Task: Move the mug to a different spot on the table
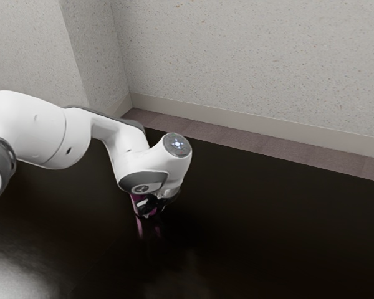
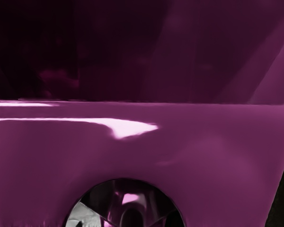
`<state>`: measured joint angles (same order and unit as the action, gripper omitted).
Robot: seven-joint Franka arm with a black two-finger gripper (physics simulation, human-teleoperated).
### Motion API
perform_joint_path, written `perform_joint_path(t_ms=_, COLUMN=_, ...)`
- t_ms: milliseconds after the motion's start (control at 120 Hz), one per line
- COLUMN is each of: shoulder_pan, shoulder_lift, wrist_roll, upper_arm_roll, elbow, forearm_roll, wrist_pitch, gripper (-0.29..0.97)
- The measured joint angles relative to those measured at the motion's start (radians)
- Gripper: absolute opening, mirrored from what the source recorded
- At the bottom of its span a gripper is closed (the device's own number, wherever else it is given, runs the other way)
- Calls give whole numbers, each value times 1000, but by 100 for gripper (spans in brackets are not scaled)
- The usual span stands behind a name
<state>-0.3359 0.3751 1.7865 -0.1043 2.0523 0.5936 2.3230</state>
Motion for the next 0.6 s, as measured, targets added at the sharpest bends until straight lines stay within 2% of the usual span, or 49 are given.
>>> perform_joint_path(t_ms=108, shoulder_pan=0, shoulder_lift=-25, wrist_roll=5, upper_arm_roll=0, elbow=33, forearm_roll=-3, wrist_pitch=15, gripper=44)
perform_joint_path(t_ms=233, shoulder_pan=-5, shoulder_lift=-47, wrist_roll=20, upper_arm_roll=6, elbow=66, forearm_roll=-20, wrist_pitch=27, gripper=55)
perform_joint_path(t_ms=600, shoulder_pan=-9, shoulder_lift=-106, wrist_roll=113, upper_arm_roll=13, elbow=140, forearm_roll=-49, wrist_pitch=62, gripper=66)
